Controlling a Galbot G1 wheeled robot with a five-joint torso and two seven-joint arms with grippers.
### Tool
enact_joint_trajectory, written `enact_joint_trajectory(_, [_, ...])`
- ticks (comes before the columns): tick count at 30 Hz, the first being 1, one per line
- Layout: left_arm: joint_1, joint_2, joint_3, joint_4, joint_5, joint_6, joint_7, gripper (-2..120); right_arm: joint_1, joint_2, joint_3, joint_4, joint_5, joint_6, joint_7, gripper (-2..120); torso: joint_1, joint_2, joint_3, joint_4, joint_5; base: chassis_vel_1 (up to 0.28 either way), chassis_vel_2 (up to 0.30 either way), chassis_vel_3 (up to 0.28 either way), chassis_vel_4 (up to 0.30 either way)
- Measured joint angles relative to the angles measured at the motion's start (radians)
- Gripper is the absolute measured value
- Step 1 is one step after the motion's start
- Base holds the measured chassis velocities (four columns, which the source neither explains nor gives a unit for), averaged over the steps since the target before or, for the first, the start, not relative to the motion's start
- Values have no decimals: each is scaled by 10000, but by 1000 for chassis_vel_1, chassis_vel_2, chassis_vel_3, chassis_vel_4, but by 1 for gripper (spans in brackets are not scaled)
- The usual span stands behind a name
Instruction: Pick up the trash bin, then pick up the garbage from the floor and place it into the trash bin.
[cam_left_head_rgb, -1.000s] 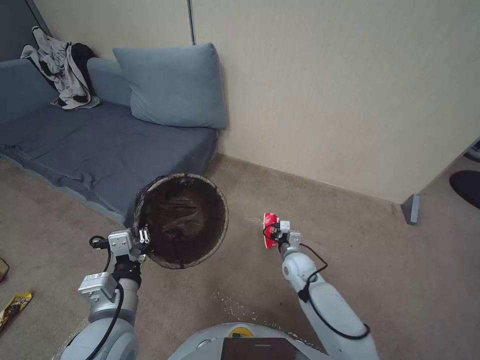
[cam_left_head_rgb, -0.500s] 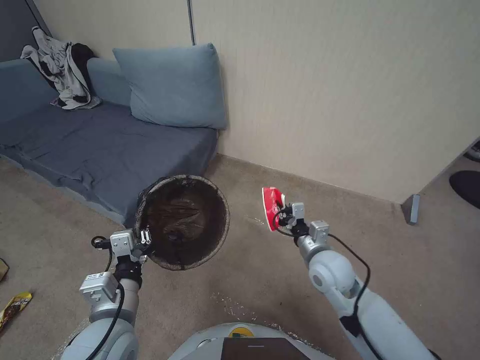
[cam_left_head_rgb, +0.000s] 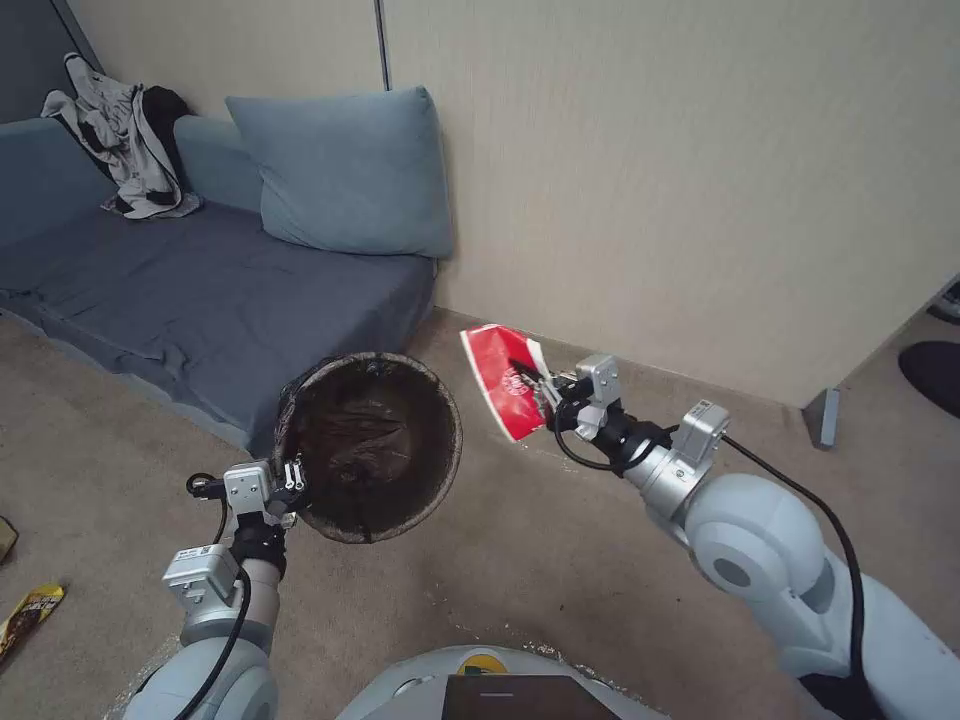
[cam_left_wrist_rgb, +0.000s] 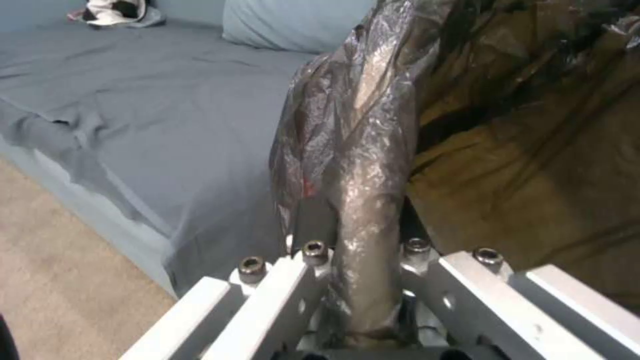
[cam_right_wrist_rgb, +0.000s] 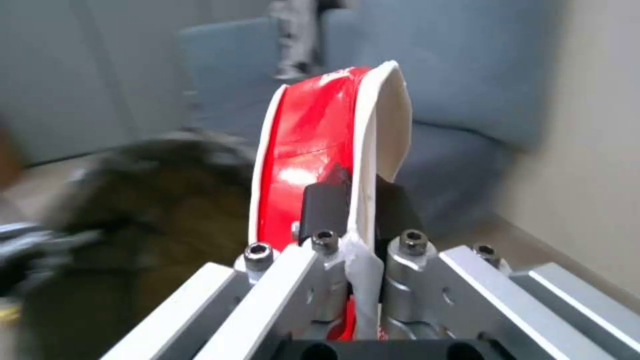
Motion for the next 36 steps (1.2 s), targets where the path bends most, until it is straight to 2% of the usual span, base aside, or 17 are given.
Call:
enact_joint_trajectory(2, [9, 0, 0, 0, 7, 0, 9, 3, 155, 0, -177, 24, 16, -22, -152, 0, 0, 0, 0, -1, 2, 0, 0, 0, 0])
enact_joint_trajectory(11, [93, 18, 27, 0, 112, 1, 108, 3, 1577, 641, -2367, -343, -653, -324, -377, 0, 0, 0, 0, 2, 0, 0, 0, 0, 0])
enact_joint_trajectory(20, [127, -12, 43, 0, 195, -6, 147, 3, 2113, 1109, -3859, -910, -1350, -393, -360, 0, 0, 0, 0, 1, -1, 0, 0, 0, 0])
enact_joint_trajectory(36, [155, -70, 59, 0, 252, -20, 186, 3, 2712, 1603, -4985, -1918, -2015, -349, 80, 0, 0, 0, 0, 0, 0, 0, 0, 0, 0])
